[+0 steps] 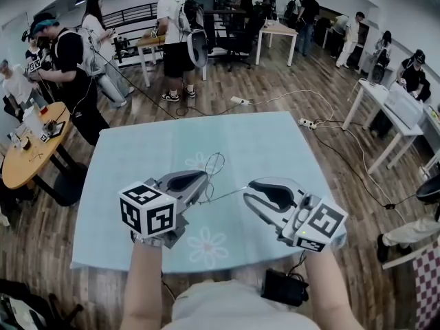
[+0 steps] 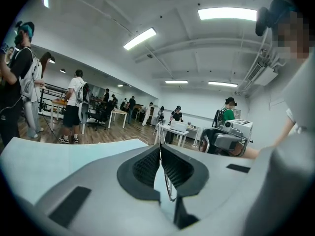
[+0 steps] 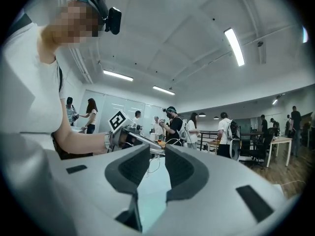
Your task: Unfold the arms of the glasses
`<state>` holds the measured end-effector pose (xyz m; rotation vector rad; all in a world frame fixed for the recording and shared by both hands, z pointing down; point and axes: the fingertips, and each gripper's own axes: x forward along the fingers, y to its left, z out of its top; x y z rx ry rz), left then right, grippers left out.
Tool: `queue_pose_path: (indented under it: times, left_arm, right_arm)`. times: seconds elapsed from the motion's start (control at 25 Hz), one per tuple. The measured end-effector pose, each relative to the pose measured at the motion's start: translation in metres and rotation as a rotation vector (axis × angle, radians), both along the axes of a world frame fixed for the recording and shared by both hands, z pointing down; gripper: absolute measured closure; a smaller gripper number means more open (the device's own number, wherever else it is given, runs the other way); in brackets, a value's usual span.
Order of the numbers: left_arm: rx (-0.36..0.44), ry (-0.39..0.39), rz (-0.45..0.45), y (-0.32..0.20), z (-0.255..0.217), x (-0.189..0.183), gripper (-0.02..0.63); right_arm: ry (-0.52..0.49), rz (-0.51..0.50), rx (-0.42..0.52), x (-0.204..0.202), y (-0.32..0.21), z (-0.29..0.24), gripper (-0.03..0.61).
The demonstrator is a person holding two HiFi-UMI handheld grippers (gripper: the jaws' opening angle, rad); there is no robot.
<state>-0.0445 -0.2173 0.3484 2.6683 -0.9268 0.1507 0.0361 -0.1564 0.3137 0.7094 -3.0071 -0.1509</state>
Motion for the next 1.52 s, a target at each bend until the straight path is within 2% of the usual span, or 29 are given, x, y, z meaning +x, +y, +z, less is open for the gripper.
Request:
queue_pose_path:
  times: [0.24,0.8,1.12,1.52]
  left_arm:
    - [-0.006,0.011,-0.029,-0.01,0.001,-0.002,0.595]
    - [-0.005,-0.002,-0.031,-0.012,-0.001,-0.001,0.595]
    - [0.008,-0.017,-0.023,-0.011,-0.001,-0.001,0.595]
    - [0.001,-0.03,0.029,-0.002,-0.003,0.001,0.595]
  right_arm:
    - [-0.031,-0.021,-0.032,0.002,0.021,0.012,0.483]
    - [-0.015,-0.073,-0.078,-0.007,0.044,0.03,0.491]
    - [-0.028,-0.025,-0.012,0.004,0.031,0.011,0.491]
    - [0.027,0.062,0.048,0.011,-0.01,0.009,0.491]
